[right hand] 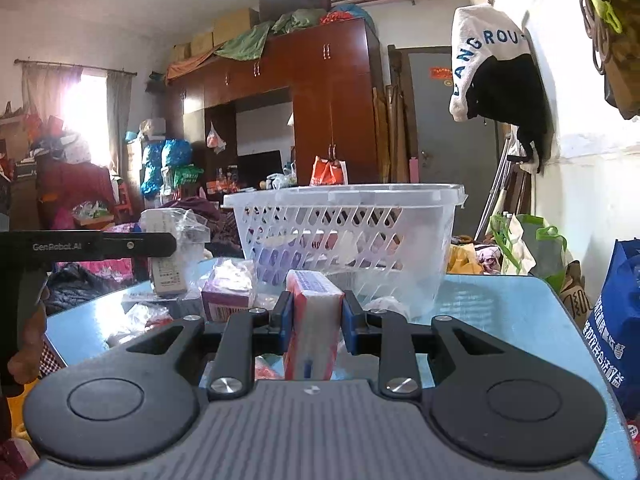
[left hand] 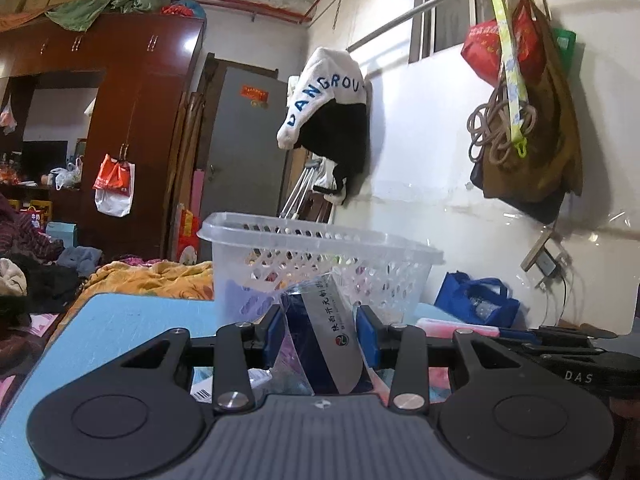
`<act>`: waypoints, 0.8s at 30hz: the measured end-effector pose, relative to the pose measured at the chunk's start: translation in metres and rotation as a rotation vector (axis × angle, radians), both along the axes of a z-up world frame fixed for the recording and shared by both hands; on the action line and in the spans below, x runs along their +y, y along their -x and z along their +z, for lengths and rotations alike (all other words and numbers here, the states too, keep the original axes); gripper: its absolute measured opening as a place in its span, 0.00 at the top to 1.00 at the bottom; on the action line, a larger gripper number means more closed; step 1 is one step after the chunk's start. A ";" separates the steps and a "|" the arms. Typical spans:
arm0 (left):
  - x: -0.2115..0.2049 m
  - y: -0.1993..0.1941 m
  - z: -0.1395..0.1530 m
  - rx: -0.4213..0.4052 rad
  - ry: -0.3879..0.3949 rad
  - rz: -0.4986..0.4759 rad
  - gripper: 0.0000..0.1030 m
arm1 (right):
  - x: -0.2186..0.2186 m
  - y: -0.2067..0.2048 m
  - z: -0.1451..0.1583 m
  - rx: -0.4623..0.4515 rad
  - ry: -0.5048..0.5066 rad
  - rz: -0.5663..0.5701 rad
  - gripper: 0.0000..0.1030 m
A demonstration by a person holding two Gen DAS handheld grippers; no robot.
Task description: Organize objects
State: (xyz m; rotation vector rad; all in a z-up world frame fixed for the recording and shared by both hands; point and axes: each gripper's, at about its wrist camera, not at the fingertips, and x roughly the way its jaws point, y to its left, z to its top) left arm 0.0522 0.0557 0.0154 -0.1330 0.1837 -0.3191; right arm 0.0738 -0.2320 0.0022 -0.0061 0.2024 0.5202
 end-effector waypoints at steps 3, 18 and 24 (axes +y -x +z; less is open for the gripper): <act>0.004 -0.001 0.001 0.003 0.008 0.012 0.58 | -0.004 0.000 0.003 0.001 -0.026 0.001 0.73; 0.034 -0.021 0.014 0.027 0.154 -0.112 0.59 | -0.015 0.003 0.022 -0.044 -0.065 -0.039 0.73; 0.027 -0.052 0.037 0.067 0.133 -0.123 0.61 | -0.010 -0.008 0.053 -0.085 -0.056 -0.055 0.73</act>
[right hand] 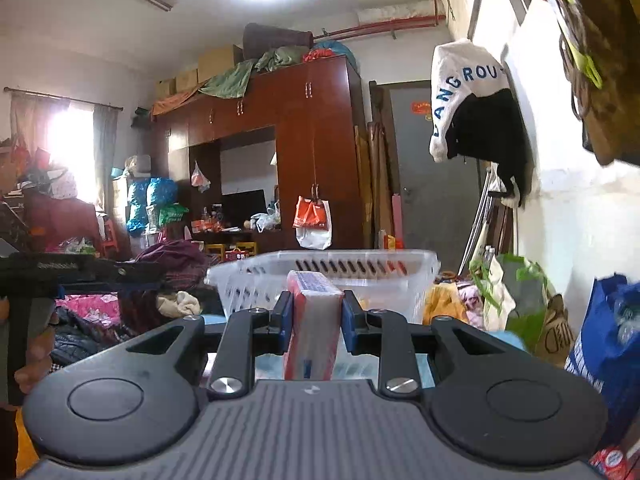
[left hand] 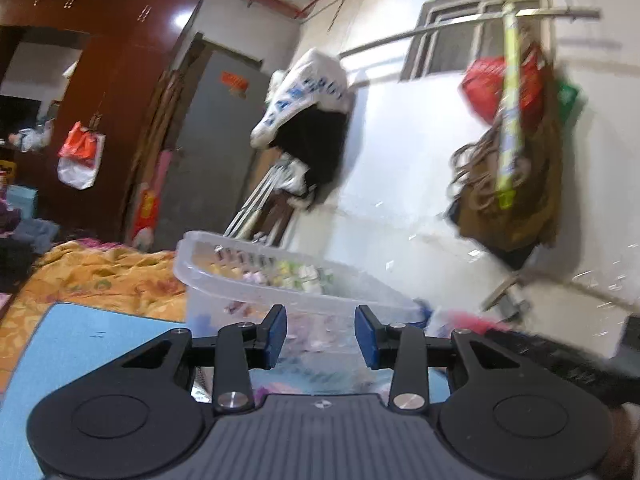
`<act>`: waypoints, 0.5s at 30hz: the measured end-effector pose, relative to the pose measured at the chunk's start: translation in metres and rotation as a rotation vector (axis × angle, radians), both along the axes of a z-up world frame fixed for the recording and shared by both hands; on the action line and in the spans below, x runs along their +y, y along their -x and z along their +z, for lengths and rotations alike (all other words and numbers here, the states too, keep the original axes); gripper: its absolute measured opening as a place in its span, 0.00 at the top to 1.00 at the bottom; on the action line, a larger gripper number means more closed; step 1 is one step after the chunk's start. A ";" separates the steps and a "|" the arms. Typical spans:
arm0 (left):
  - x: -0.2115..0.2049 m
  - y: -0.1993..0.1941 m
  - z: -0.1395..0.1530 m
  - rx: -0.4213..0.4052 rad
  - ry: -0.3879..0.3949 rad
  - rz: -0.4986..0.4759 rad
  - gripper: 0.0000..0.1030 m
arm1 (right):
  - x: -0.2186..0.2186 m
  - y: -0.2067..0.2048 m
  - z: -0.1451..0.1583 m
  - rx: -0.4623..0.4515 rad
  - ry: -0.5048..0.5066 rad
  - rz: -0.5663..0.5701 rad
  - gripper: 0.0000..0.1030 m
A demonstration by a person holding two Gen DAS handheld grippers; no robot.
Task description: Organize objects
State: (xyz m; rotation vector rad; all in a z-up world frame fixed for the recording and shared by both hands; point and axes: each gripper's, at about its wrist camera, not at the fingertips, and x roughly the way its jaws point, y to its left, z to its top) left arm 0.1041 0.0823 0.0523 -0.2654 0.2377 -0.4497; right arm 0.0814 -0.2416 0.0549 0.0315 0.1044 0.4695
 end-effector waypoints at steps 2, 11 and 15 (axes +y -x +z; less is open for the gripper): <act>-0.004 0.000 -0.007 0.019 -0.032 -0.002 0.62 | 0.001 -0.007 0.004 0.006 -0.005 0.006 0.73; -0.027 0.052 -0.034 -0.037 -0.196 -0.008 0.22 | -0.008 -0.003 -0.012 0.030 -0.014 0.002 0.73; -0.055 0.062 -0.040 -0.052 -0.373 0.102 0.17 | -0.010 0.000 -0.013 0.031 -0.020 0.005 0.73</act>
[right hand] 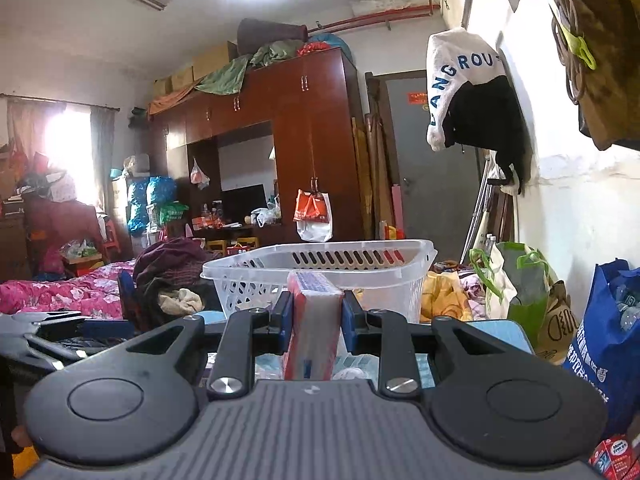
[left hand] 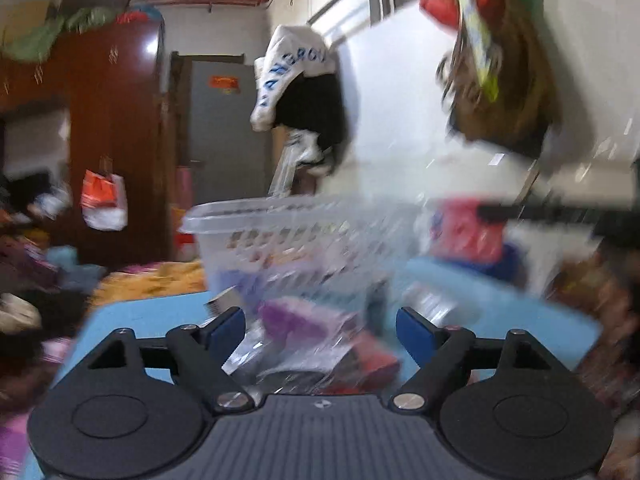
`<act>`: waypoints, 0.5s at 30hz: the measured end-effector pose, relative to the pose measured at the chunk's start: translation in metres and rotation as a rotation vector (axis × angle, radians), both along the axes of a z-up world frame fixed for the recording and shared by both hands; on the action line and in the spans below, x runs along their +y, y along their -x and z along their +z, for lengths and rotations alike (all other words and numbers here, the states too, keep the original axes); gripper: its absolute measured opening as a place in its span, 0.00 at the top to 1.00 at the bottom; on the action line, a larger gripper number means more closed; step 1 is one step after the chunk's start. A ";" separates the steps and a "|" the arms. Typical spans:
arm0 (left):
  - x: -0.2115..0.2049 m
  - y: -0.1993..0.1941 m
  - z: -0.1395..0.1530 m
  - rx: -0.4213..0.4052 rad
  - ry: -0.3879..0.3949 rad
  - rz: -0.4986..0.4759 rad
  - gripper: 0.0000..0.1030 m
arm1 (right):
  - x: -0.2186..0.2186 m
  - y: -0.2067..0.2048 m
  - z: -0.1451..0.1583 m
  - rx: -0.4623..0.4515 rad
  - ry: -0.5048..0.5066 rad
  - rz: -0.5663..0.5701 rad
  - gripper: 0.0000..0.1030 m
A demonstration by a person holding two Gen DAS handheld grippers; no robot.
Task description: Organize objects
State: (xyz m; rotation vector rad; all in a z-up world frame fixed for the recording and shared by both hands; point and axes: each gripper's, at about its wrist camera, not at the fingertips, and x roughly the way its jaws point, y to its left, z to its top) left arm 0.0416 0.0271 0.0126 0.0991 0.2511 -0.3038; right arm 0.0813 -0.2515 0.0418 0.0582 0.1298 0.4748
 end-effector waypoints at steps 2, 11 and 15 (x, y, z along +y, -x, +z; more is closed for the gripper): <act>-0.013 -0.004 -0.007 0.006 -0.086 0.040 0.17 | 0.000 0.001 0.001 -0.003 0.003 0.002 0.73; -0.023 -0.023 -0.023 0.099 -0.143 0.074 0.43 | 0.003 0.004 0.003 -0.014 0.016 0.019 0.73; -0.012 -0.014 -0.013 0.046 -0.086 0.095 0.46 | 0.003 0.003 0.003 -0.015 0.016 0.019 0.73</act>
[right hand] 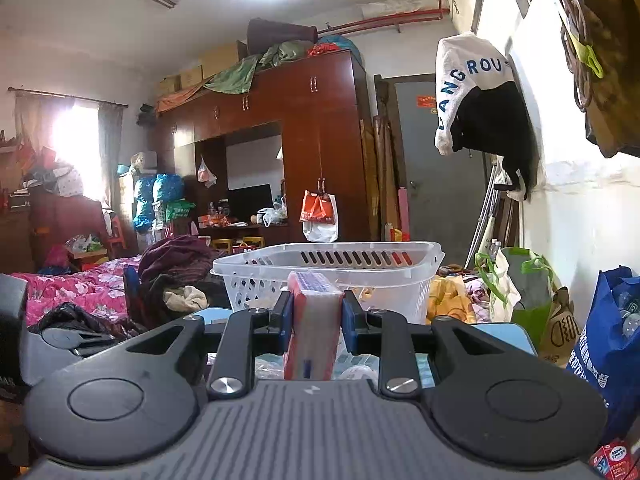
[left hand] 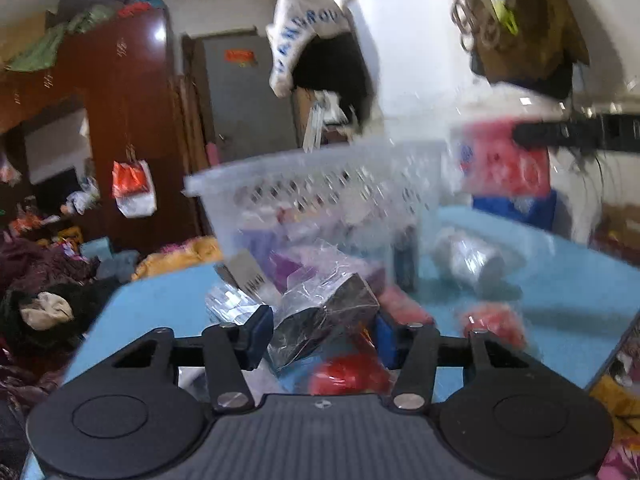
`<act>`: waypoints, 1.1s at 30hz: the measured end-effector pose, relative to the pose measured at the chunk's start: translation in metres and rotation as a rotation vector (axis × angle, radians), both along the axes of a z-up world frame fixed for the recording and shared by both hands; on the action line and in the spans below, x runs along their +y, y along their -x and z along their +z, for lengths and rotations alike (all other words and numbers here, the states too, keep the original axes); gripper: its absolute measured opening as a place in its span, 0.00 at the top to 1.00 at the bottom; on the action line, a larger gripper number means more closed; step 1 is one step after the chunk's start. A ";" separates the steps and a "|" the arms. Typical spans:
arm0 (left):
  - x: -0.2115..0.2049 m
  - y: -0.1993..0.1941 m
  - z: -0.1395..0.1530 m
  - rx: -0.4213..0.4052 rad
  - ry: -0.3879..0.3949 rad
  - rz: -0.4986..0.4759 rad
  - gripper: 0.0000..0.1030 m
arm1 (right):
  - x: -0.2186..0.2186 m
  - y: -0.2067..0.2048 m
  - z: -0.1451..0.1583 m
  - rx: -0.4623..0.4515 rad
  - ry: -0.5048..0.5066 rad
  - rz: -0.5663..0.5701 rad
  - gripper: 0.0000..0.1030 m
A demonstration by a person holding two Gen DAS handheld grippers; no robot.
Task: Organize objects
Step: 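Basket a dark wrapped package with the left tool while the right releases its box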
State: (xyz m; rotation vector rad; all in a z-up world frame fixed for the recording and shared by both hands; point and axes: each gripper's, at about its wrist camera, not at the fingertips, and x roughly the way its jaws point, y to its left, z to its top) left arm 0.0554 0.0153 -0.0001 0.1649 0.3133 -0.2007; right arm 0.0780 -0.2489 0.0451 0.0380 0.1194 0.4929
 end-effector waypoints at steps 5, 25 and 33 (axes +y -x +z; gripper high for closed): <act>0.011 0.006 0.025 -0.096 0.060 0.001 0.47 | -0.001 0.000 0.003 -0.010 -0.006 -0.004 0.73; -0.006 -0.168 0.112 -0.054 0.198 -0.024 0.15 | 0.051 -0.108 0.057 0.016 0.107 -0.082 0.68; 0.021 -0.090 0.081 -0.088 0.214 -0.064 0.15 | 0.009 -0.050 0.025 0.014 -0.003 -0.085 0.00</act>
